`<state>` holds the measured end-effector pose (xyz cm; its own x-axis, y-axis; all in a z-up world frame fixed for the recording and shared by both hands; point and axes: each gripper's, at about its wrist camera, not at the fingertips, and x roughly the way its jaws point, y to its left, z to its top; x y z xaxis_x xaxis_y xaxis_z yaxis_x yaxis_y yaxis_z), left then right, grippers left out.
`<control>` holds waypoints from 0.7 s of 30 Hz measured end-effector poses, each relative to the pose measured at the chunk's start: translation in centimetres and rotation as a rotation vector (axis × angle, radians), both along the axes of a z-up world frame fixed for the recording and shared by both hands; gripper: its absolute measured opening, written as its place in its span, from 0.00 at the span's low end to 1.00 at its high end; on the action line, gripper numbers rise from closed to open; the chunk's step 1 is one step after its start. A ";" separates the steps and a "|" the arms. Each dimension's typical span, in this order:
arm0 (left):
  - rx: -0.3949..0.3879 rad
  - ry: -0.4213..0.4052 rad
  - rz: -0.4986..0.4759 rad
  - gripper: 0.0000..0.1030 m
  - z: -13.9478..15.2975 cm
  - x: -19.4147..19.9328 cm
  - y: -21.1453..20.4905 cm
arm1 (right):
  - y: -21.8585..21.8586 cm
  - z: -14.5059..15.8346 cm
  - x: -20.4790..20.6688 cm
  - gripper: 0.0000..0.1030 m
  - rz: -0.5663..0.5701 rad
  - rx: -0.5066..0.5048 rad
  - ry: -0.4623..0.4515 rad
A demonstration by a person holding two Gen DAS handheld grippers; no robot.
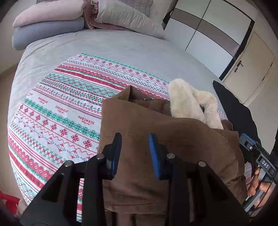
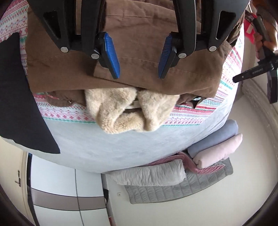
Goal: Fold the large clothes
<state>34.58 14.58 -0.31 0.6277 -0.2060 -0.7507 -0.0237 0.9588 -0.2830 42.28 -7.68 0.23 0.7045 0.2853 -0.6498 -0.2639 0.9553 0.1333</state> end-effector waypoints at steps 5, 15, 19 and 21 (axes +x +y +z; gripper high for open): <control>0.192 0.053 -0.058 0.25 -4.6 4.7 -3.6 | 3.7 -4.1 2.5 0.45 0.053 -0.081 0.058; 0.108 0.046 -0.030 0.13 -6.3 3.5 -1.4 | -4.3 -8.9 2.6 0.34 -0.003 0.066 0.200; 0.052 0.019 -0.117 0.47 -4.7 0.3 -3.4 | -4.9 -7.3 0.2 0.48 0.003 0.050 0.195; 0.056 0.056 -0.166 0.51 -5.2 -0.9 -4.7 | -5.6 -6.8 -1.4 0.53 -0.006 0.039 0.186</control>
<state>33.64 9.93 -5.48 0.5454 -0.2599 -0.7969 0.1216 0.9652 -0.2316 40.93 -13.24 -6.57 0.5750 0.3085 -0.7577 -0.2254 0.9501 0.2158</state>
